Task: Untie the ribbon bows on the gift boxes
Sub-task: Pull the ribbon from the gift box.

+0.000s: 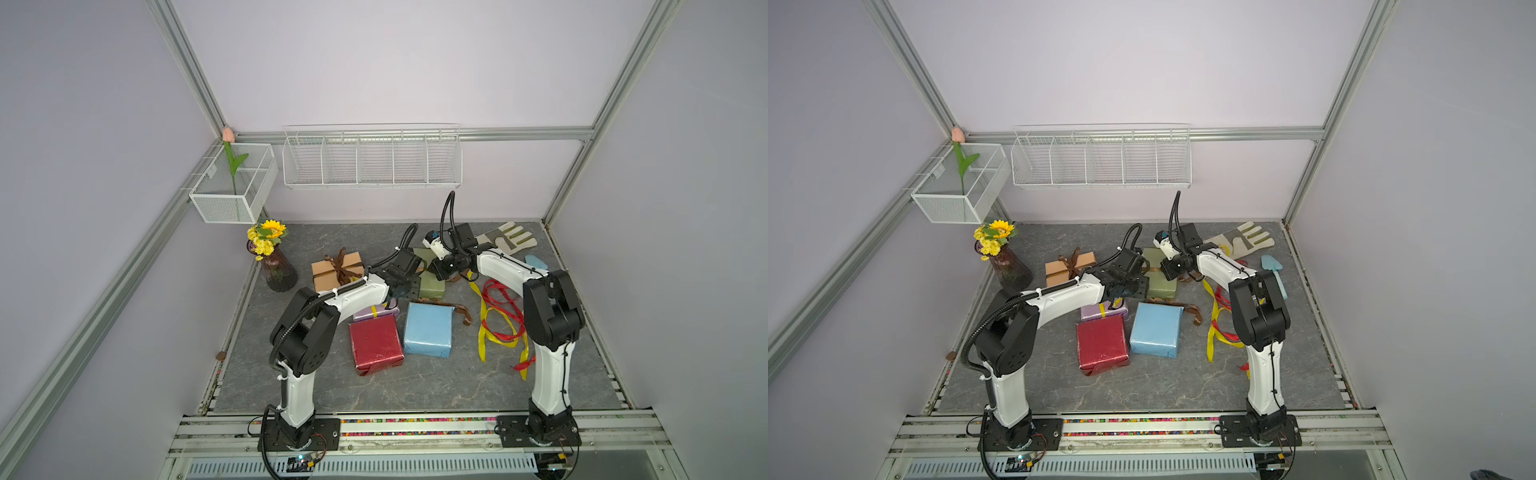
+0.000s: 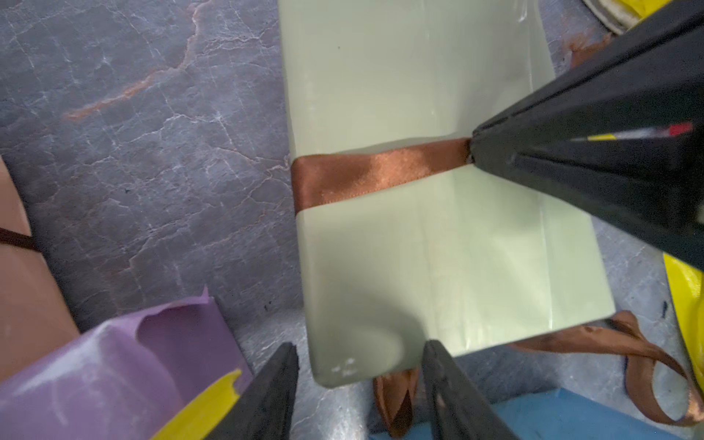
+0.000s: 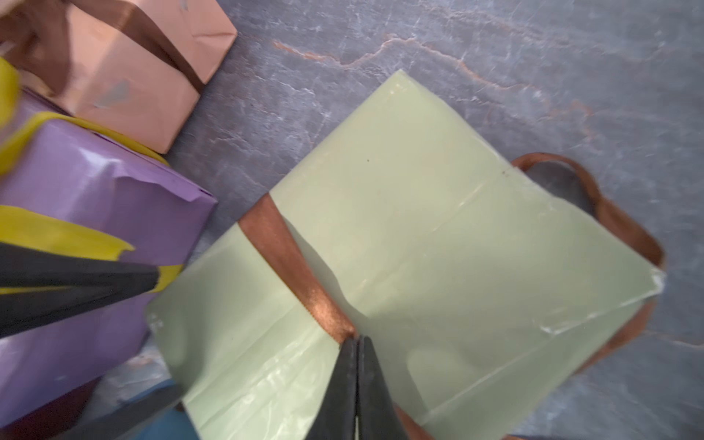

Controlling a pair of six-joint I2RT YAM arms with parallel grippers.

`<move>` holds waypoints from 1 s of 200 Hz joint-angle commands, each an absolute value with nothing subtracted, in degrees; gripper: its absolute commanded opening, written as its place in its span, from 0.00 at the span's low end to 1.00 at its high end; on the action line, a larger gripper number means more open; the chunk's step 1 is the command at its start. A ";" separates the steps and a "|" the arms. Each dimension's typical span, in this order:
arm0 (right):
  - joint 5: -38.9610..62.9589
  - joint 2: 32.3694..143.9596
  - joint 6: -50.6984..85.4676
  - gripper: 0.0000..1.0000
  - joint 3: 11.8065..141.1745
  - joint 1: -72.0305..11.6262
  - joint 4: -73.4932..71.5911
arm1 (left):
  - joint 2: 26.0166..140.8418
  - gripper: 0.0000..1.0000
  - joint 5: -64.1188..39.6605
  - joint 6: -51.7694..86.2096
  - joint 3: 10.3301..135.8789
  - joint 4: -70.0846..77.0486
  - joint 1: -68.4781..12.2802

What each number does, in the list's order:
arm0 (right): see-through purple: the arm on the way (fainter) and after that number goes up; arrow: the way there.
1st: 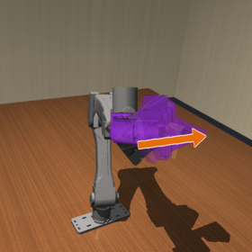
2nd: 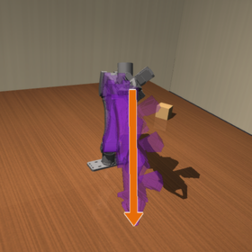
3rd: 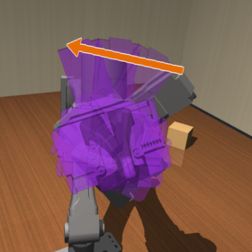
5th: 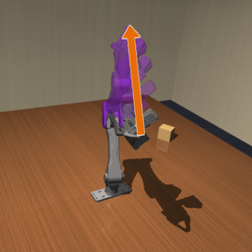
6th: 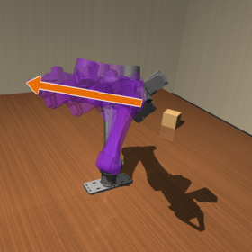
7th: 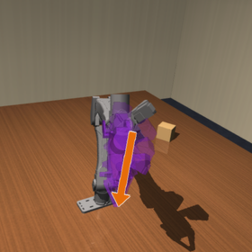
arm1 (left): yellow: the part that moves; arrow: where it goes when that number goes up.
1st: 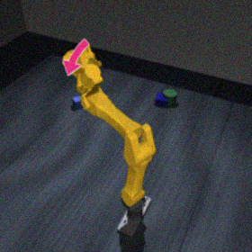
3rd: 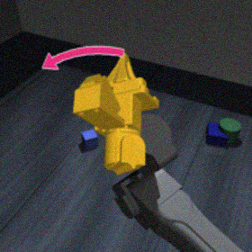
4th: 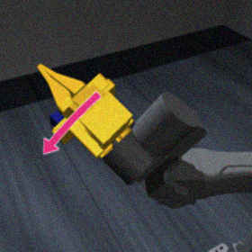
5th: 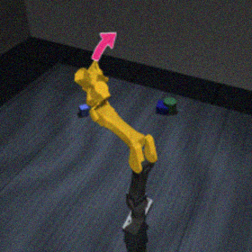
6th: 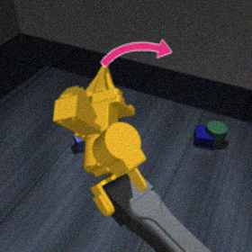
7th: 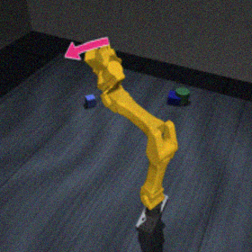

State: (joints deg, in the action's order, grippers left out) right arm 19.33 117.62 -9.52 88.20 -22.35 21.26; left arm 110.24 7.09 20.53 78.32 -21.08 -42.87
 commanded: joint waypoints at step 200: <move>37.65 98.79 7.07 0.07 87.43 -17.44 15.19 | 110.14 0.55 6.06 20.79 82.17 -18.47 -42.60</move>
State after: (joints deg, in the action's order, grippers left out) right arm 37.71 102.72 6.11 86.48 -17.65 16.43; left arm 109.58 6.35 20.53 80.38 -19.53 -42.76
